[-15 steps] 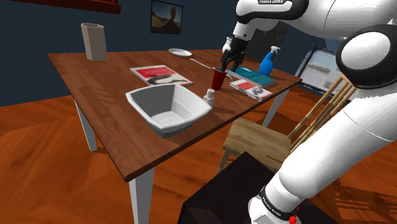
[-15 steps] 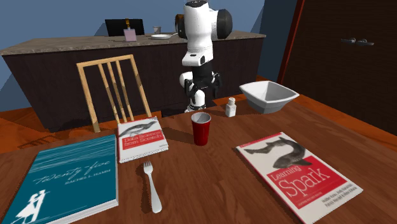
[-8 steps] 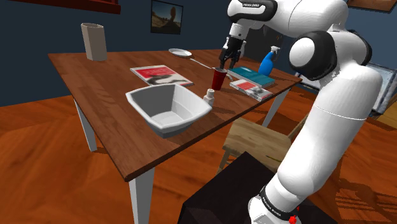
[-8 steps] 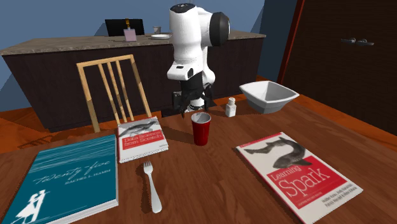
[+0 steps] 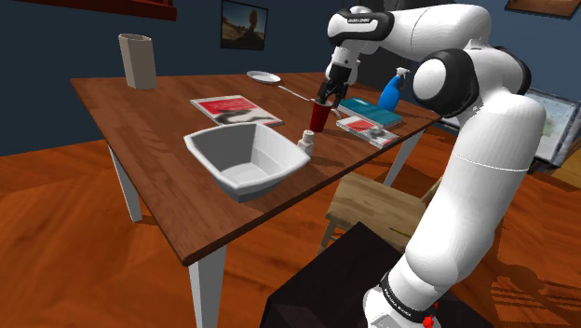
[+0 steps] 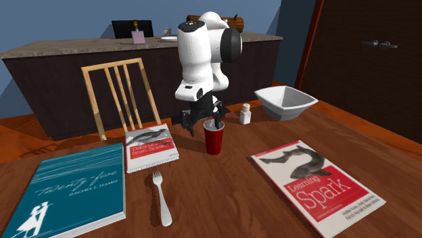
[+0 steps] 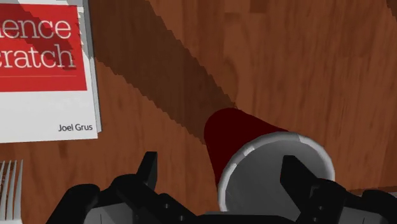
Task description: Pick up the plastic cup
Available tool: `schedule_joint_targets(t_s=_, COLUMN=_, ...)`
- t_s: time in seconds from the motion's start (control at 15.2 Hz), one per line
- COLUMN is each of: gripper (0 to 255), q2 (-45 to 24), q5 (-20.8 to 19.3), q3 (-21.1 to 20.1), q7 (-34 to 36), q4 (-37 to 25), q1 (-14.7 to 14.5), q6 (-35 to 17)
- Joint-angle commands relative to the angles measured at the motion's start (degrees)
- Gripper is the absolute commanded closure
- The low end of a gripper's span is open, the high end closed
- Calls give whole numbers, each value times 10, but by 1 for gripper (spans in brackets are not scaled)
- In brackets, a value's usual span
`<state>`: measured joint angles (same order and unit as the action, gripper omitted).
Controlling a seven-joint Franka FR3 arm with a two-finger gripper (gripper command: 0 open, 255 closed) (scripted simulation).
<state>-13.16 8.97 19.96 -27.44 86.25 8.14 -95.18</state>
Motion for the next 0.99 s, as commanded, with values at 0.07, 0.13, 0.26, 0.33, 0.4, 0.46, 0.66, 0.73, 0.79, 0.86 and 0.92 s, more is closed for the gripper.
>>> schedule_joint_targets(t_s=0.07, gripper=0, q2=0, q5=0, q3=0, q7=0, q4=10, q1=-1, q6=-10)
schedule_joint_targets(t_s=0.13, gripper=255, q2=0, q5=0, q3=0, q7=-1, q4=9, q1=-1, q6=-9)
schedule_joint_targets(t_s=0.26, gripper=255, q2=-1, q5=0, q3=0, q7=-1, q4=8, q1=0, q6=-9)
schedule_joint_targets(t_s=0.33, gripper=255, q2=-1, q5=0, q3=0, q7=-1, q4=8, q1=0, q6=-9)
schedule_joint_targets(t_s=0.4, gripper=255, q2=-1, q5=0, q3=0, q7=-1, q4=8, q1=0, q6=-9)
schedule_joint_targets(t_s=0.46, gripper=255, q2=-1, q5=0, q3=0, q7=-1, q4=8, q1=0, q6=-9)
schedule_joint_targets(t_s=0.66, gripper=255, q2=-1, q5=0, q3=0, q7=-1, q4=8, q1=0, q6=-9)
schedule_joint_targets(t_s=0.73, gripper=255, q2=0, q5=0, q3=0, q7=0, q4=10, q1=-1, q6=-10)
schedule_joint_targets(t_s=0.79, gripper=255, q2=0, q5=0, q3=0, q7=0, q4=2, q1=0, q6=-2)
schedule_joint_targets(t_s=0.86, gripper=255, q2=-1, q5=0, q3=0, q7=1, q4=-7, q1=0, q6=6)
schedule_joint_targets(t_s=0.92, gripper=255, q2=-2, q5=0, q3=0, q7=1, q4=-16, q1=1, q6=14)
